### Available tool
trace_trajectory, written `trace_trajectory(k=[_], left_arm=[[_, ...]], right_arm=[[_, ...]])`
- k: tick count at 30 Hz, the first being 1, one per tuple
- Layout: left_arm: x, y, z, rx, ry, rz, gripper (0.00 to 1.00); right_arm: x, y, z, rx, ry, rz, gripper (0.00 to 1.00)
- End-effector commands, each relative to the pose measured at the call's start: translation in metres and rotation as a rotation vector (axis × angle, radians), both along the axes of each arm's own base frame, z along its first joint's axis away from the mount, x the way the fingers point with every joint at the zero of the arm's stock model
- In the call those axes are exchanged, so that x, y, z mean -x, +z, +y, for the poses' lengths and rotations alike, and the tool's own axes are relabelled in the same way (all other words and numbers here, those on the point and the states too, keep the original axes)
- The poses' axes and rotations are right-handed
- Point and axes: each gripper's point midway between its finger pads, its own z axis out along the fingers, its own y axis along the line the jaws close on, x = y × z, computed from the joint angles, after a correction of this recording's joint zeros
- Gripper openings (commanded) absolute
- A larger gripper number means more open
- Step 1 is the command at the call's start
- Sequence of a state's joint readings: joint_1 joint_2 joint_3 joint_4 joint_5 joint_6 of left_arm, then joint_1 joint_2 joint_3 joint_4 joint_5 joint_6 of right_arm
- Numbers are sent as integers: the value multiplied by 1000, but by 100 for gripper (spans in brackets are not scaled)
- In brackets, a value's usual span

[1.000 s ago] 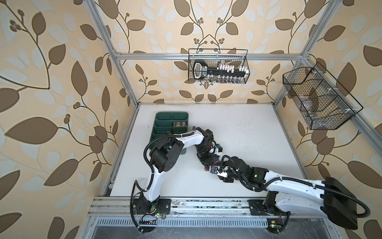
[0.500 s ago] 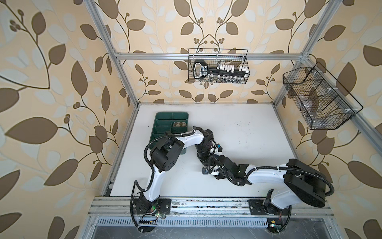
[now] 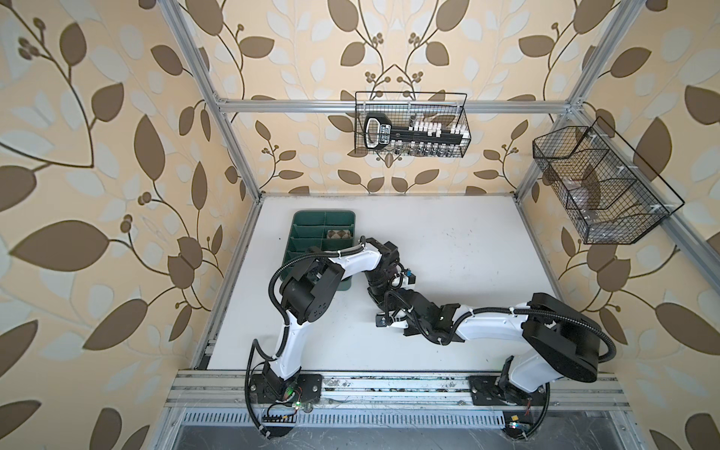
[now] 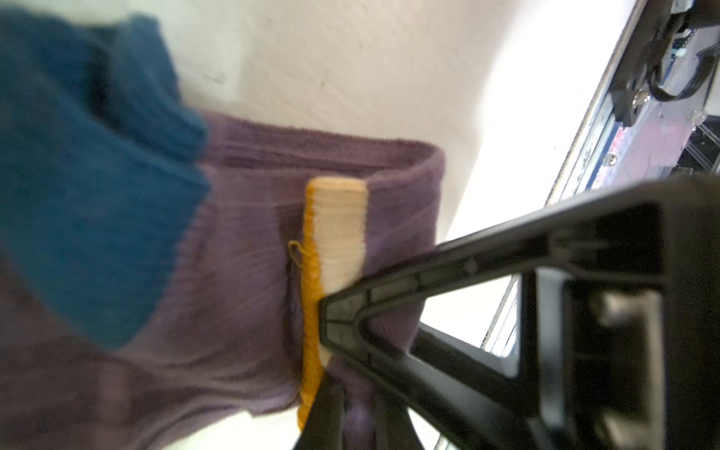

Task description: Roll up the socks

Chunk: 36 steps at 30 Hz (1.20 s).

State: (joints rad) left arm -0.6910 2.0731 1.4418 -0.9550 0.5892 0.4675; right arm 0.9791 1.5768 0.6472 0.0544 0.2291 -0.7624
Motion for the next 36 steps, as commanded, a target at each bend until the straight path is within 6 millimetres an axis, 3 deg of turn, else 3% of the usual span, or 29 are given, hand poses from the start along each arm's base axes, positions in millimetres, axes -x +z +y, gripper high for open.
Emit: trace_trajectory(k=[1,4,8,12,15,19,22,24,27,30,36], left_arm=[[-3,5,9,-49,-3,-106,28],[-15,23,13,-37,30,-226,39],[-39,52,26,-57,111,-437,43],[-69,94,63,-130,252,-746,46],[-79,145,100,-135,388,-992,52],[-58,203,131,-11,476,-1195,59],[-21,224,126,175,355,-1211,67],[3,225,119,249,236,-1174,69],[18,213,120,163,127,-1152,68],[29,186,110,40,-46,-1205,69],[46,114,62,-93,-317,-1207,72]], right_arm=[[20,-27,-25,127,-51,150,2],[39,-32,-32,162,-75,274,0],[67,-35,-33,182,-77,454,0],[81,-30,-30,177,-102,614,0],[90,-29,-31,166,-106,740,1],[89,-30,-32,151,-135,857,2],[82,-31,-32,128,-158,915,4],[74,-34,-33,131,-177,929,7],[59,-39,-35,140,-194,934,8],[42,-44,-37,134,-224,930,9],[24,-48,-39,147,-223,917,13]])
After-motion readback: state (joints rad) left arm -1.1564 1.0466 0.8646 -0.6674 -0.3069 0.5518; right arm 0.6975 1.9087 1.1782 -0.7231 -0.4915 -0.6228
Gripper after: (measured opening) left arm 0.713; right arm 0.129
